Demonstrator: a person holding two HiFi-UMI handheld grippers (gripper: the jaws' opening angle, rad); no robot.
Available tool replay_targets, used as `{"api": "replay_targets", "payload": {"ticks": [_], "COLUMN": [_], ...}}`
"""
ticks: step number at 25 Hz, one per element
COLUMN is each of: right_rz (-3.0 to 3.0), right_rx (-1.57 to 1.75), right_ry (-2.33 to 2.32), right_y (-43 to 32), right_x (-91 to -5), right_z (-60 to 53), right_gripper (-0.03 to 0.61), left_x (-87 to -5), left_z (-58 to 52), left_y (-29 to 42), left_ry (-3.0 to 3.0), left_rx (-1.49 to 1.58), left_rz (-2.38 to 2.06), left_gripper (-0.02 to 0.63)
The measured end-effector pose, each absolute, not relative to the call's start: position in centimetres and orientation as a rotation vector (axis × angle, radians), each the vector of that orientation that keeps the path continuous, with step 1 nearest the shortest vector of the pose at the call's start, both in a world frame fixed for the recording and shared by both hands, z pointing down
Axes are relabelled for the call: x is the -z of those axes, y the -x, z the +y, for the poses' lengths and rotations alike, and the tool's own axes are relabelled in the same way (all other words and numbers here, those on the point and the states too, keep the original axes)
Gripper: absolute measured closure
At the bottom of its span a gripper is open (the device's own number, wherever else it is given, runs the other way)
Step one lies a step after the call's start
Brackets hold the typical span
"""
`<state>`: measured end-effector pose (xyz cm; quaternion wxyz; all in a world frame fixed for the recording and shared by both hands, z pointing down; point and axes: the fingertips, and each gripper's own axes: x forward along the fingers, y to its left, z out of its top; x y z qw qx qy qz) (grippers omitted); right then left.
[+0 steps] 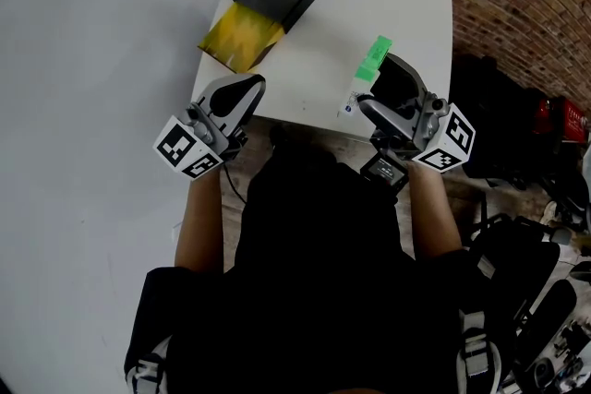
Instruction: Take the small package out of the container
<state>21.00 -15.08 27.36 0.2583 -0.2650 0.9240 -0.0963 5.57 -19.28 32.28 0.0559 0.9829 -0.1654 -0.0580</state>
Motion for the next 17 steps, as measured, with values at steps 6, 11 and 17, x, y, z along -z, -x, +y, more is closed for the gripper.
{"api": "replay_targets", "payload": {"ticks": [6, 11, 17], "right_rz": [2.515, 2.519, 2.52], "right_rx": [0.269, 0.267, 0.262], "right_ry": [0.714, 0.724, 0.726], "right_y": [-20.84, -20.85, -20.69], "right_x": [-27.29, -27.37, -27.49], "right_z": [-15.22, -15.76, -16.07], "right_gripper": [0.264, 0.264, 0.264], "left_x": [-32.39, -32.68, -33.02], "left_z": [-19.15, -19.43, -19.44], "left_y": [-5.57, -5.94, -5.99], "left_ry": [-2.978, -2.976, -2.969], "left_rx": [0.16, 0.152, 0.143], "left_rz": [-0.497, -0.472, -0.453], "left_gripper": [0.6, 0.6, 0.6]}}
